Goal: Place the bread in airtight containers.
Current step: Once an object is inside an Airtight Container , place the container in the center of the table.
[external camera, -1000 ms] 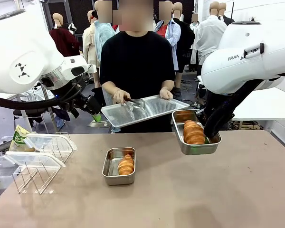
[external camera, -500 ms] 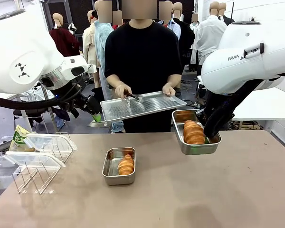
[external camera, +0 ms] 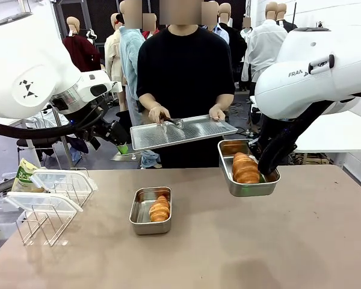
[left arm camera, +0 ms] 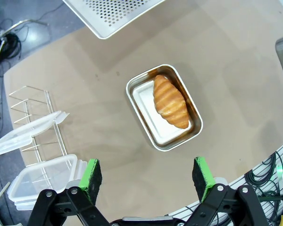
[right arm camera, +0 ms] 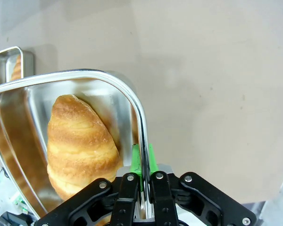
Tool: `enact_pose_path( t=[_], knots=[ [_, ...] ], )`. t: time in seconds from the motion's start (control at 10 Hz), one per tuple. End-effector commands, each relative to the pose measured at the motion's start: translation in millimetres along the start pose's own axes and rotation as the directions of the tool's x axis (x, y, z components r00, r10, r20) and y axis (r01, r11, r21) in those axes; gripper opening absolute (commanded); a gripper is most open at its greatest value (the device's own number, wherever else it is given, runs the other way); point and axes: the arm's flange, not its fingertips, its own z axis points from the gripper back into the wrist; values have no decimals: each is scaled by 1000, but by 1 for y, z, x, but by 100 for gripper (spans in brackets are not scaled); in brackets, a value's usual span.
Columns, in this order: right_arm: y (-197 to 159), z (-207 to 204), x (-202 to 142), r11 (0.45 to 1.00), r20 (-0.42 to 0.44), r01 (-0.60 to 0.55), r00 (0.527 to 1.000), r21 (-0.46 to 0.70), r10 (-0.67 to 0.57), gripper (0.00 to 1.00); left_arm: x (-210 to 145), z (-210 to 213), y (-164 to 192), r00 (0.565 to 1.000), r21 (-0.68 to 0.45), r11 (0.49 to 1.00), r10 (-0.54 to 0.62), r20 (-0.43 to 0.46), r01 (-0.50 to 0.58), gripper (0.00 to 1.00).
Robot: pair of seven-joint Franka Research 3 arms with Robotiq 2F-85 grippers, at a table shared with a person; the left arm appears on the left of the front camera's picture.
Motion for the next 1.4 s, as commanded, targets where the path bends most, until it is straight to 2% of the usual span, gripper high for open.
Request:
enact_pose_path(
  t=[0.0,0.5,0.7,0.9,1.3],
  knots=[
    [-2,-11,0,1000,-41,15,999,25,-14,0,0,0,0,1000,1,1000,-1,-3,1,100],
    [-12,-69,5,998,-54,69,996,-4,-69,0,0,0,0,1000,1,1000,-1,-3,1,100],
    [-26,-106,14,997,5,65,998,-46,-65,0,0,0,0,1000,1,1000,-1,-3,1,100],
    [-30,-132,21,994,13,74,997,-82,-74,0,0,0,0,1000,1,1000,-1,-3,1,100],
    [-40,-168,38,995,-89,102,991,-13,-102,0,0,0,0,1000,1,1000,-1,-3,1,100]
  ],
)
